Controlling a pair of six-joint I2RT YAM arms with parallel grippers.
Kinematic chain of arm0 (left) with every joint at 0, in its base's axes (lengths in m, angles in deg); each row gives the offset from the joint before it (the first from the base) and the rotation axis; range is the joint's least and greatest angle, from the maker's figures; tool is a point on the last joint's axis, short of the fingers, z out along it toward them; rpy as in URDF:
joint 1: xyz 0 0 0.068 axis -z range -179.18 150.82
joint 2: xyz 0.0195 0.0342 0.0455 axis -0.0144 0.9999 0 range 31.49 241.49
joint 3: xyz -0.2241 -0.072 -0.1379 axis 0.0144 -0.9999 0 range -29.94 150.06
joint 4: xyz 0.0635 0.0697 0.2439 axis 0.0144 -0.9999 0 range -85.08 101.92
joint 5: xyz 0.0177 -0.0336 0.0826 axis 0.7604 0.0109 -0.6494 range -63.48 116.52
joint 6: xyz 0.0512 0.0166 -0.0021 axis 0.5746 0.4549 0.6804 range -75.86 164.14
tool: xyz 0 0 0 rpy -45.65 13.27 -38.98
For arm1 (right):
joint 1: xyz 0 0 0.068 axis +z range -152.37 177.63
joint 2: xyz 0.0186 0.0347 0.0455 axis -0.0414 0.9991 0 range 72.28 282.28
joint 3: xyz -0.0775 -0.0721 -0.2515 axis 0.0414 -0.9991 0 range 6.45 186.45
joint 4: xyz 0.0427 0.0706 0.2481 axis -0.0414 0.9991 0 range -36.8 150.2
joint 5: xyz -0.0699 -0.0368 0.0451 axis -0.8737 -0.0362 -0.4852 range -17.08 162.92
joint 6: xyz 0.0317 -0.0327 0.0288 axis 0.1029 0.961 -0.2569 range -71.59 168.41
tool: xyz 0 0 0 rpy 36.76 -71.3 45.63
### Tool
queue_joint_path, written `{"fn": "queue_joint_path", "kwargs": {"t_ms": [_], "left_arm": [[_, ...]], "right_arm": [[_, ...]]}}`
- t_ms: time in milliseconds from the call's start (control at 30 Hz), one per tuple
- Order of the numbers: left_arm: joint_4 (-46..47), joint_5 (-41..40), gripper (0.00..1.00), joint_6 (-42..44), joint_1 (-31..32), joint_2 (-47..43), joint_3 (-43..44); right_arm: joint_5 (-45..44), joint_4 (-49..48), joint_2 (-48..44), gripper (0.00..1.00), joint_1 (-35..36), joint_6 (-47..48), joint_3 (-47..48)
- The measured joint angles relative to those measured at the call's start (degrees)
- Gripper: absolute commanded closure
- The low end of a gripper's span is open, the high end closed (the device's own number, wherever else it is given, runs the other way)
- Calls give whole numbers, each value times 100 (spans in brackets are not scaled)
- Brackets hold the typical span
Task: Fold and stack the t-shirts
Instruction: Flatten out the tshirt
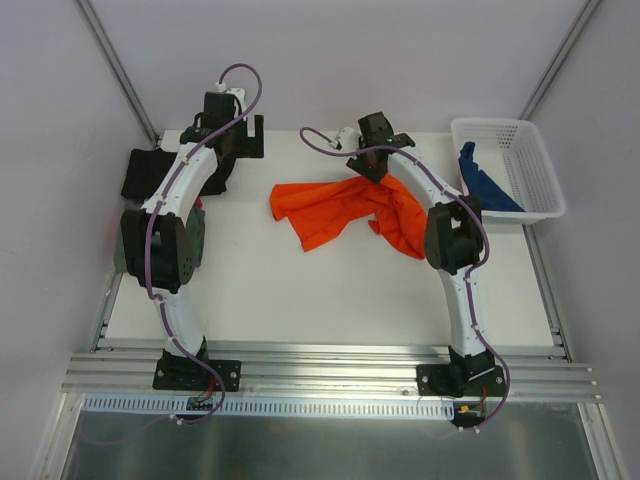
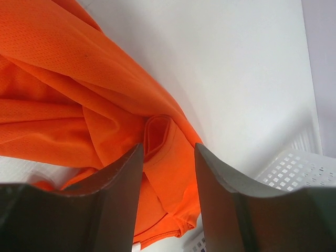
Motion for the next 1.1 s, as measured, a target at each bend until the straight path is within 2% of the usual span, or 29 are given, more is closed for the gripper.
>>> {"fn": "queue_joint_path", "kwargs": {"t_ms": [967, 1100], "left_arm": [[0, 9, 1, -42, 0, 0, 2], [0, 9, 1, -48, 0, 0, 11]], "right_arm": [[-66, 326, -2, 57, 57, -26, -391], [-74, 323, -2, 60, 61, -24, -391]]}}
